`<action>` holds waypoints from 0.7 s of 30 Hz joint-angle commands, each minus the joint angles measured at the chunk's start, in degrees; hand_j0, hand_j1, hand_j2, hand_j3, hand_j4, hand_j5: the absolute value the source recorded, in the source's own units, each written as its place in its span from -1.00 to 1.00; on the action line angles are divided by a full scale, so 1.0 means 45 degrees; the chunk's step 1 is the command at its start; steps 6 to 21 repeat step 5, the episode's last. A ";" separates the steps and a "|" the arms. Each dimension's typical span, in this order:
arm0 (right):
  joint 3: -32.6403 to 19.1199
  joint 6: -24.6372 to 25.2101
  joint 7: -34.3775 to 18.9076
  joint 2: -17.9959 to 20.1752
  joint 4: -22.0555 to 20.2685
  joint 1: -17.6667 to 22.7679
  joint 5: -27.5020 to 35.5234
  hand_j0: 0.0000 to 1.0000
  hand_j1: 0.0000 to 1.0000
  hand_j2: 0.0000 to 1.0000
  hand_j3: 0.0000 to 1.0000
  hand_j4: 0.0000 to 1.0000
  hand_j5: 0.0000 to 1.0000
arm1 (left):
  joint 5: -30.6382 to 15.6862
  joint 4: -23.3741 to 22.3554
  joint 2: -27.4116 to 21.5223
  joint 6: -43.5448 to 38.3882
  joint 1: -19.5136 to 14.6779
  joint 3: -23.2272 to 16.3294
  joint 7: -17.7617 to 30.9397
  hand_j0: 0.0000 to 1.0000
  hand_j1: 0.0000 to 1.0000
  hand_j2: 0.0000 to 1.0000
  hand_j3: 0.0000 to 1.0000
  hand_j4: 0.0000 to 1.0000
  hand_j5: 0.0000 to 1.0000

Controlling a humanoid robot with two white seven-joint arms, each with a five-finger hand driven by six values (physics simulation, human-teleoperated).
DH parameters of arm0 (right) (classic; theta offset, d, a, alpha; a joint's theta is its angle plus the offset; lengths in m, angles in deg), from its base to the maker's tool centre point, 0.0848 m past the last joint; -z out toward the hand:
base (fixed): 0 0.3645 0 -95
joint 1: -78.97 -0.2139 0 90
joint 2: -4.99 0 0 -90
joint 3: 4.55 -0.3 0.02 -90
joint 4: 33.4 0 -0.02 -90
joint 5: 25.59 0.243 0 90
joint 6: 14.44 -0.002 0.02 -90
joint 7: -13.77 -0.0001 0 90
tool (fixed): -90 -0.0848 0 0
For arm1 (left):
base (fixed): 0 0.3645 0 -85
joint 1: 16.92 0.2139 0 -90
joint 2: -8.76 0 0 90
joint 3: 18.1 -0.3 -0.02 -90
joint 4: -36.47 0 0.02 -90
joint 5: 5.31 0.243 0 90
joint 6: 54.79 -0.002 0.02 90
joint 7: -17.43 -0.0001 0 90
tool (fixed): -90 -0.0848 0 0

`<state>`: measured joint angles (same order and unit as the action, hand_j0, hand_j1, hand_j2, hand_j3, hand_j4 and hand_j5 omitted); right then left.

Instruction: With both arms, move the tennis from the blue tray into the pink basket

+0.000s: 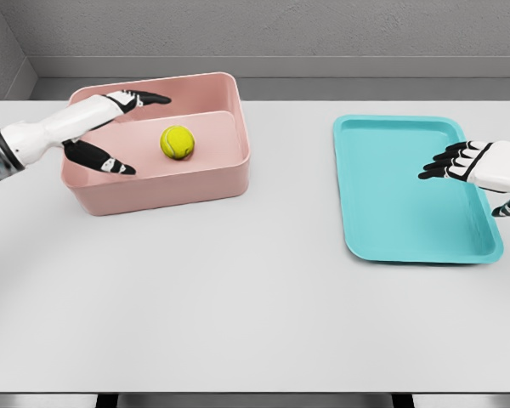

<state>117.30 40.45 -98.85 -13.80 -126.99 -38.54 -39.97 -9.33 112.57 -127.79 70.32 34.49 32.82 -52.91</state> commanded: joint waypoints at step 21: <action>0.0013 0.0024 0.0006 -0.0005 -0.0001 0.0019 0.0070 1.00 1.00 1.00 1.00 1.00 1.00 | -0.0142 0.0902 -0.0810 -0.0024 0.0566 0.0736 -0.0014 1.00 1.00 1.00 1.00 1.00 1.00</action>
